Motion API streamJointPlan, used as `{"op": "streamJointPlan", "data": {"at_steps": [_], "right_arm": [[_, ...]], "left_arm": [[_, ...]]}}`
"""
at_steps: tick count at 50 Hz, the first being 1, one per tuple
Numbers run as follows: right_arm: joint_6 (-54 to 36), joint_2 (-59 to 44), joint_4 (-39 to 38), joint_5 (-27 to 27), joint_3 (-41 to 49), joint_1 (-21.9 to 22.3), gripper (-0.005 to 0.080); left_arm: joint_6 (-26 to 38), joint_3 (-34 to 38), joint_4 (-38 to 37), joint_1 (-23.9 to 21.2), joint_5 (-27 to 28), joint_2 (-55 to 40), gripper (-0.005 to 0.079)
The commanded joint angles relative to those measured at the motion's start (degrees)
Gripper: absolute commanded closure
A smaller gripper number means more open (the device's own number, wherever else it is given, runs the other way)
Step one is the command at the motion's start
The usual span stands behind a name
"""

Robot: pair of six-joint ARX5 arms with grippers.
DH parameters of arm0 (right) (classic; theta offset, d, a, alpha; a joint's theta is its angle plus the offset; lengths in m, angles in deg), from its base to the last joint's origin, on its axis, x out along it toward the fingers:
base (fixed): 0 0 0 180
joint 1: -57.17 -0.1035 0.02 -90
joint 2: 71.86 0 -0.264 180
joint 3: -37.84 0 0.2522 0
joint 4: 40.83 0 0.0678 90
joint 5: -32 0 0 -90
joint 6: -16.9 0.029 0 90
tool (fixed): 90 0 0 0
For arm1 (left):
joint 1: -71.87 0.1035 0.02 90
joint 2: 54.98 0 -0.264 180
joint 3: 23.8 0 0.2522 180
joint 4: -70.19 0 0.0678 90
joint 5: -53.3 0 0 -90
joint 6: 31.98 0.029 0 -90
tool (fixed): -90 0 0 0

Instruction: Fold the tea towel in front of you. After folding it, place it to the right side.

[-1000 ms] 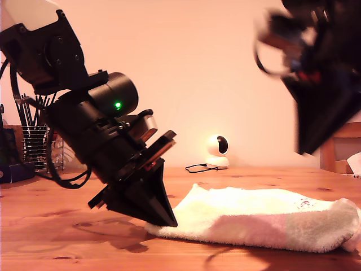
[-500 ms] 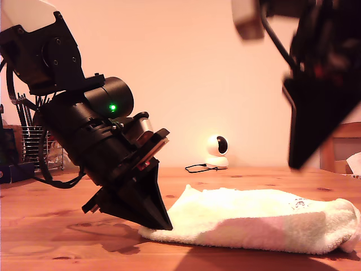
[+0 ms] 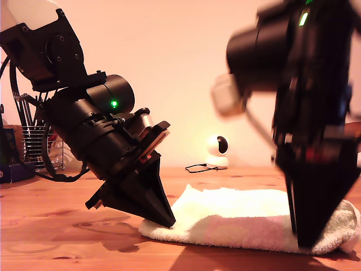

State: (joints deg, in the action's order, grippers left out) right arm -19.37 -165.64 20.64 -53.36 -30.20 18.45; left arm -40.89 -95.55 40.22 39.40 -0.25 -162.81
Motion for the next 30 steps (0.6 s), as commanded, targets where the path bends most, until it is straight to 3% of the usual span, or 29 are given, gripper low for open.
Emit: {"op": "streamJointPlan", "data": {"at_steps": [1, 30], "right_arm": [[-0.3, -1.0, -1.1, -1.2, 1.1, -0.3, 0.0411], [-1.0, -1.2, -1.0, -8.3, 0.0, -3.5, 0.0400]], "left_arm": [[0.4, -0.3, -0.3, 0.1, 0.6, -1.6, 0.0764], [1.9, -0.3, -0.6, 0.1, 0.6, -1.6, 0.0764]]}}
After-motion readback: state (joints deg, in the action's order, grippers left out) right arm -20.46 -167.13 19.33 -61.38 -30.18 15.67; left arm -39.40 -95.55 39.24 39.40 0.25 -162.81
